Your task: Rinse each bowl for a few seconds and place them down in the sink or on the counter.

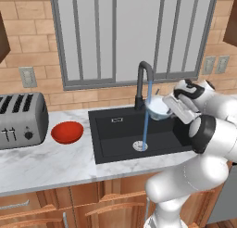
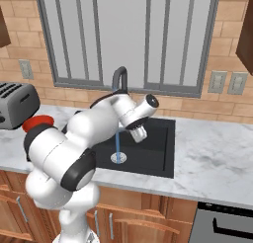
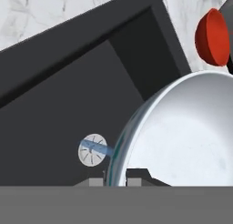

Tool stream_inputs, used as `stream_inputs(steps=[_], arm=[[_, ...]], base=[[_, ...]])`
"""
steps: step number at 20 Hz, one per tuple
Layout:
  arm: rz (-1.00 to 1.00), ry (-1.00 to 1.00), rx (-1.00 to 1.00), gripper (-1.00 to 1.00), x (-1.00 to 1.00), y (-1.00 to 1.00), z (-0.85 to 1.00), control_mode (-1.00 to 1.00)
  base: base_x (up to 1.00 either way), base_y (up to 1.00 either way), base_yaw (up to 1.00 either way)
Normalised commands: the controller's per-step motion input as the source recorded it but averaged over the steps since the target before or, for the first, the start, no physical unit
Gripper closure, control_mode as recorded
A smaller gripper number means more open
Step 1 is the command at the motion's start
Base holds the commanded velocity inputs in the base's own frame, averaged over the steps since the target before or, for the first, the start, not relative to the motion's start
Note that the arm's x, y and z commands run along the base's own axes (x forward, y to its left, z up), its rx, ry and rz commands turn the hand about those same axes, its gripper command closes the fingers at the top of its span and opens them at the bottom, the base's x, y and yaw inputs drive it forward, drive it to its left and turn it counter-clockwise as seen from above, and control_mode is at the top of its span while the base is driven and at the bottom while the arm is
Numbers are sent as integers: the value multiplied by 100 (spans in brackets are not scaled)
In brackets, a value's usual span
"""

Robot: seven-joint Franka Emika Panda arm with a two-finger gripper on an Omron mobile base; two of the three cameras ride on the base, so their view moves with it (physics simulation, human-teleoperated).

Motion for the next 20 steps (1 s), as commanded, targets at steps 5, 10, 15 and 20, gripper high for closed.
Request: stream_inputs(steps=[5, 10, 15, 20], arm=[[0, 5, -10, 100, 0, -27, 33, -100], [0, 3, -10, 100, -7, -33, 18, -100], [0, 3, -4, 100, -19, -49, 0, -100], [-3, 5, 0, 100, -22, -62, 0, -100]], base=[[0, 0, 0], [0, 0, 0], [0, 0, 0], [0, 0, 0]])
